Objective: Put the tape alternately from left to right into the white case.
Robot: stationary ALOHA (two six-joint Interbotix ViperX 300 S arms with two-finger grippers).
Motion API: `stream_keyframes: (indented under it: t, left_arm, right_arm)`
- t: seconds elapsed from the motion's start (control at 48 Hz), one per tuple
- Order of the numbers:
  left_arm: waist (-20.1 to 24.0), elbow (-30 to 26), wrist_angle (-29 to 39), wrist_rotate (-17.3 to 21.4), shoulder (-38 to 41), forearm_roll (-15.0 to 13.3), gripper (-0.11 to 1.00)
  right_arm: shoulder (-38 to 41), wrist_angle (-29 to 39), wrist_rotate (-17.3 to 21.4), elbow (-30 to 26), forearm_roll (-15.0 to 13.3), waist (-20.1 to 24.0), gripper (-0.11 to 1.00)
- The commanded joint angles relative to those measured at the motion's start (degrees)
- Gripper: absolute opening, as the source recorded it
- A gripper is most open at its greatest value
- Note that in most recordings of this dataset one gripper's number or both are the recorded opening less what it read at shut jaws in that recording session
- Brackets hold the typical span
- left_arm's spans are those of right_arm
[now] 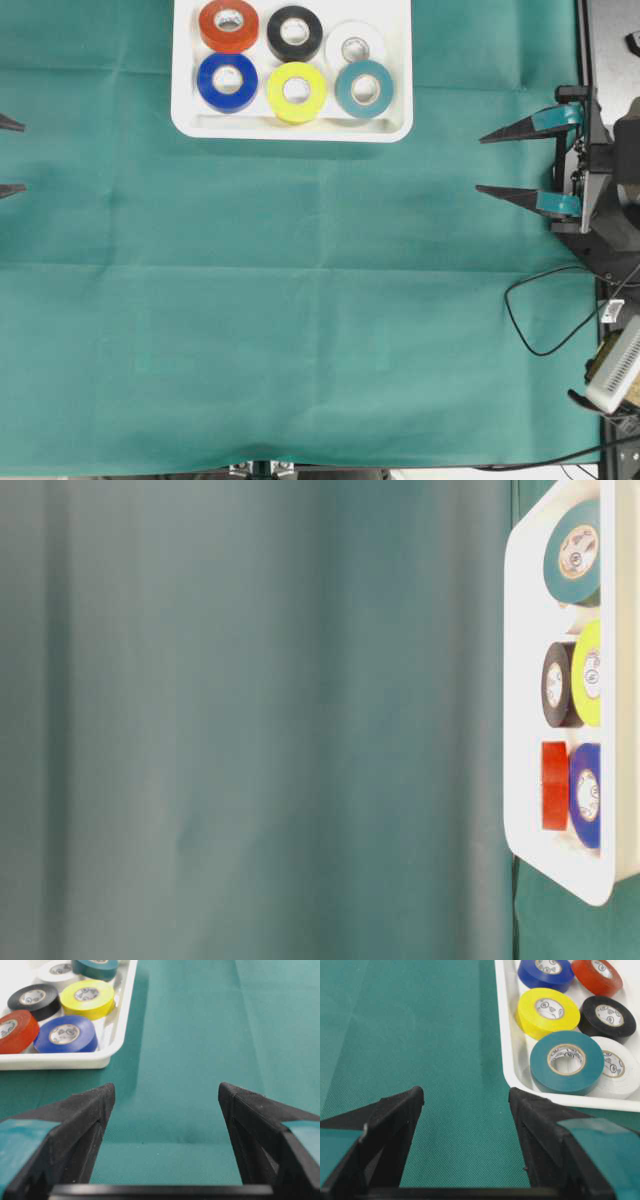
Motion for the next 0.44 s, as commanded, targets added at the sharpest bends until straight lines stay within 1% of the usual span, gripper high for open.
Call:
stream_keyframes:
  t: [0.0,0.417]
  left_arm:
    - [0.2,-0.7,-0.2,0.1,0.4,0.1,0.37]
    - [0.7,-0.9,-0.2,0.0,0.4,0.1,0.37]
  right_arm:
    - [0.3,-0.3,0.0,-0.6,0.0,-0.1,0.74]
    - [0.4,-0.4,0.1,-0.8,0.3,-0.1,0.74]
